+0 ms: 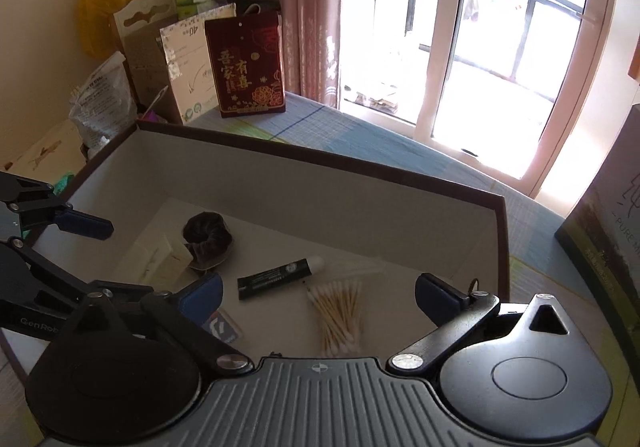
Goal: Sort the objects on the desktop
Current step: 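Carry the claw clip and lip gel over the box and open both tools, then withdraw both tools from the box toward the blue tube and cable, then grasp the blue hand-cream tube with the left tool while the right tool grasps the black cable, then lift the blue tube and black cable and carry them over the box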
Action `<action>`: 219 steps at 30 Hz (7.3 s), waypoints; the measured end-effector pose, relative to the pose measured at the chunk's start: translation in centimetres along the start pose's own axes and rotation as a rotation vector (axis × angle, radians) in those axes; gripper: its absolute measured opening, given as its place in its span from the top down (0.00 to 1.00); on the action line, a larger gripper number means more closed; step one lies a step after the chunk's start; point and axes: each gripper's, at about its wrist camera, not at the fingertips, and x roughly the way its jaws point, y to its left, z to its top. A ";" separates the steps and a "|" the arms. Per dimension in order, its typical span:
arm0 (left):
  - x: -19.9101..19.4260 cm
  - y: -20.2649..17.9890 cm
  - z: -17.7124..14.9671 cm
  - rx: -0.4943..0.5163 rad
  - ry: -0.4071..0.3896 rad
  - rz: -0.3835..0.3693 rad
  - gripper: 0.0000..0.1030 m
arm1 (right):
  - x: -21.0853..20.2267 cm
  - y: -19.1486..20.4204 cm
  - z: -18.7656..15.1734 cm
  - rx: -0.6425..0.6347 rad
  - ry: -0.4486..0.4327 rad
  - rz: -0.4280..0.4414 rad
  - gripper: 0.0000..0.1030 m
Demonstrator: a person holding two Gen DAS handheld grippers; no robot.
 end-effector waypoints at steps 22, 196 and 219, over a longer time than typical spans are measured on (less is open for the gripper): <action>-17.1 -8.2 -11.6 -0.099 -0.165 0.064 0.19 | -18.8 5.7 -12.9 0.077 -0.166 -0.052 0.02; -8.6 -7.2 -22.8 -0.132 0.050 -0.023 0.71 | -11.2 9.1 -26.2 0.207 0.148 -0.100 0.09; -13.8 -7.5 -20.3 -0.109 -0.161 -0.019 0.71 | -13.4 9.2 -24.2 0.183 0.041 -0.074 0.09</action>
